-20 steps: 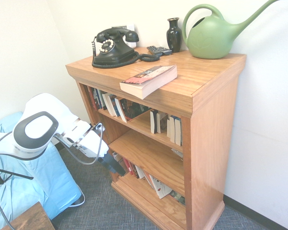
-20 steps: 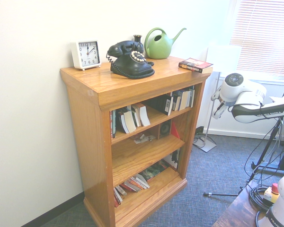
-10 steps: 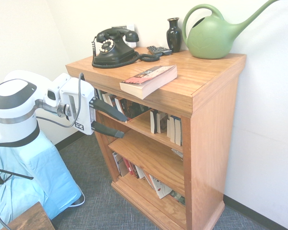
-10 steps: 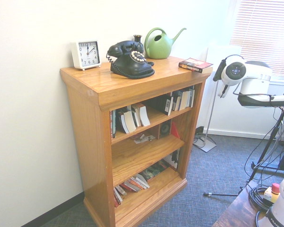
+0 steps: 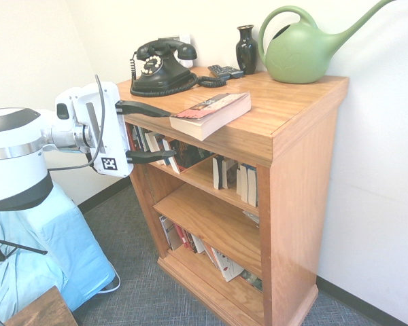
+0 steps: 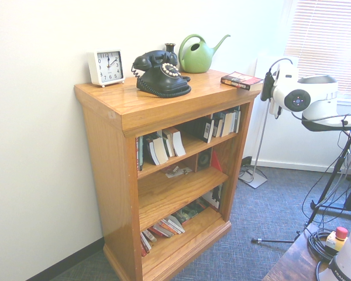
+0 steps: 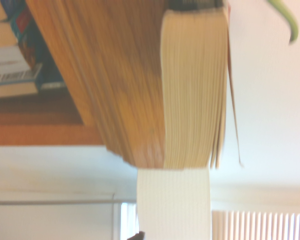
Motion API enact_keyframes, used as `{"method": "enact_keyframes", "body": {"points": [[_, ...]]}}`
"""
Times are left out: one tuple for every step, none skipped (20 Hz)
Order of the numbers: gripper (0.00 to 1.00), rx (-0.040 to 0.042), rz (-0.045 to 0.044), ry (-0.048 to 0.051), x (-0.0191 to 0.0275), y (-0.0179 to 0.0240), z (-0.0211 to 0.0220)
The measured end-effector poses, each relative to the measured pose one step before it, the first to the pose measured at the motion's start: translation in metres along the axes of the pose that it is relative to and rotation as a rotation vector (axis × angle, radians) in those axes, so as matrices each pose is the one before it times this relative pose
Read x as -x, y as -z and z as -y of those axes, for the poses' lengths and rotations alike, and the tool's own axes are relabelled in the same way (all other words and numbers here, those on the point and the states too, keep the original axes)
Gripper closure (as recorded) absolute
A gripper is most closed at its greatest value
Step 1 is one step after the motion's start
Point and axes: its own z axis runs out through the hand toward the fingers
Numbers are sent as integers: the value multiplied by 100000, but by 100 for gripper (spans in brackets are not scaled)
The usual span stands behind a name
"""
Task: Organize the shelf
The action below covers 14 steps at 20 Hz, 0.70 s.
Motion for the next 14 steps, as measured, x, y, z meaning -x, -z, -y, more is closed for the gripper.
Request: {"method": "enact_keyframes", "body": {"points": [[0, -1627, -2217, 382, -11, 58, 458], [0, -1589, -1752, 334, -40, 70, 549], [0, -1596, -1961, 290, -83, 95, 591], [0, -1696, -2249, 98, -89, 61, 597], [0, -980, -2391, 297, -146, -47, 469], [0, -190, -2452, 59, -191, -281, 300], [0, -572, -2052, -63, -120, -405, 317], [0, -549, -2068, -86, -126, -528, 254], [0, -134, -1725, -236, -99, -598, 154], [0, -384, -1363, -352, -38, -589, 178], [0, -491, -1216, -435, -21, -578, 155], [0, -136, -900, -376, 19, -614, 22], [0, 241, -319, -151, 99, -615, -29], [0, -274, -118, -109, 172, -596, -10]]}}
